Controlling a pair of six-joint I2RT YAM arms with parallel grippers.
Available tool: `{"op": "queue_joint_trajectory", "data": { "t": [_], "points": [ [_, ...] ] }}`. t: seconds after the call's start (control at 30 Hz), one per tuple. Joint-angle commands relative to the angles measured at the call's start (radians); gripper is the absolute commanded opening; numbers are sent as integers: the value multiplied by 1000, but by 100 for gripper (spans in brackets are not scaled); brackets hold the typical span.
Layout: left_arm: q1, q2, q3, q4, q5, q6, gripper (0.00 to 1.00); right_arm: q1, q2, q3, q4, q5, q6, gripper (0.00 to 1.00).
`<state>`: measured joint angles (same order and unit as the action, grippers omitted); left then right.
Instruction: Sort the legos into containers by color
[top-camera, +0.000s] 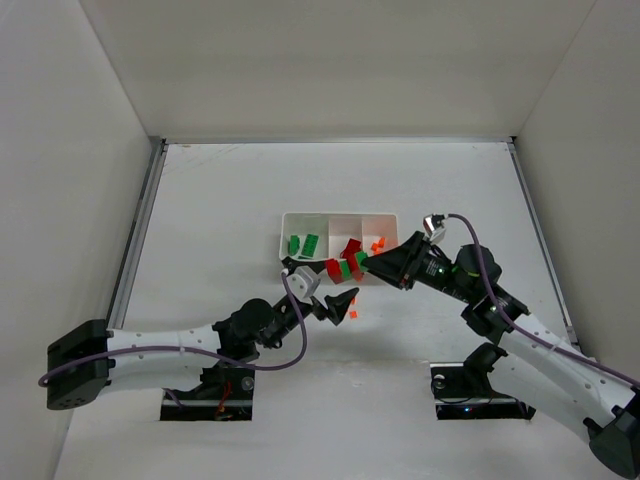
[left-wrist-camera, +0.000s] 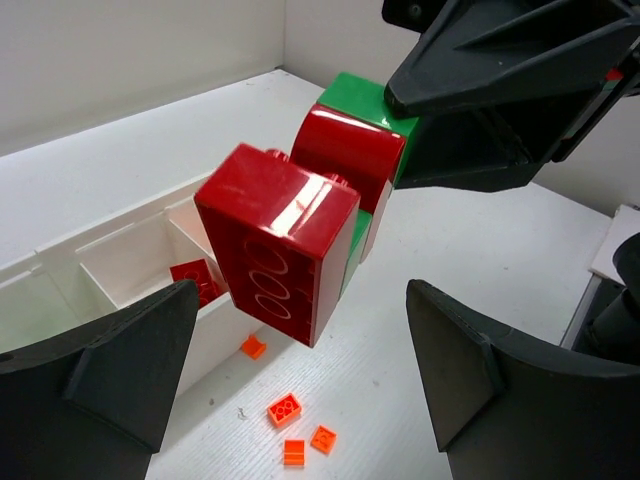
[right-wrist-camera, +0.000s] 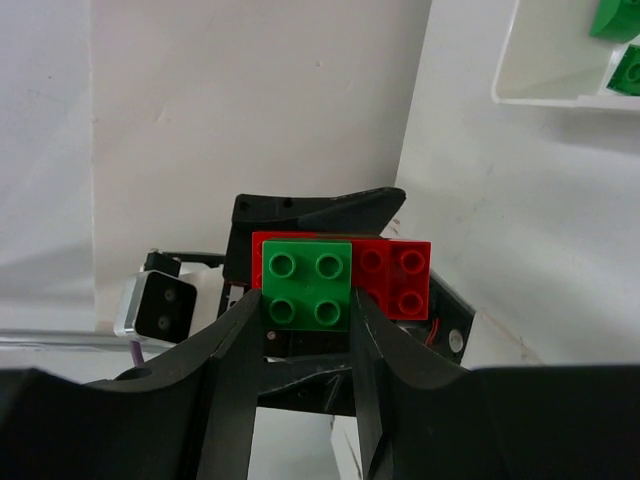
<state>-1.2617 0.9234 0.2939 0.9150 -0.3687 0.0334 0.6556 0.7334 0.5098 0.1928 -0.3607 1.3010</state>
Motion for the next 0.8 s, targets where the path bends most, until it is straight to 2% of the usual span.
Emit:
{"op": "queue_joint_trajectory", "data": {
  "t": [0.0, 0.13, 0.37, 0.77],
  "points": [
    [-6, -27, 48, 42, 14, 22, 83, 2, -11, 47, -4, -29, -3, 22],
    [-11, -26, 53, 42, 28, 22, 81, 2, 3, 49, 0, -30, -3, 22],
    [-14, -8, 62, 48, 63, 13, 69, 9, 15, 49, 7, -34, -8, 22],
    [-46, -9, 67, 42, 56, 11, 35, 8, 26, 41, 19, -35, -8, 24]
  ]
}}
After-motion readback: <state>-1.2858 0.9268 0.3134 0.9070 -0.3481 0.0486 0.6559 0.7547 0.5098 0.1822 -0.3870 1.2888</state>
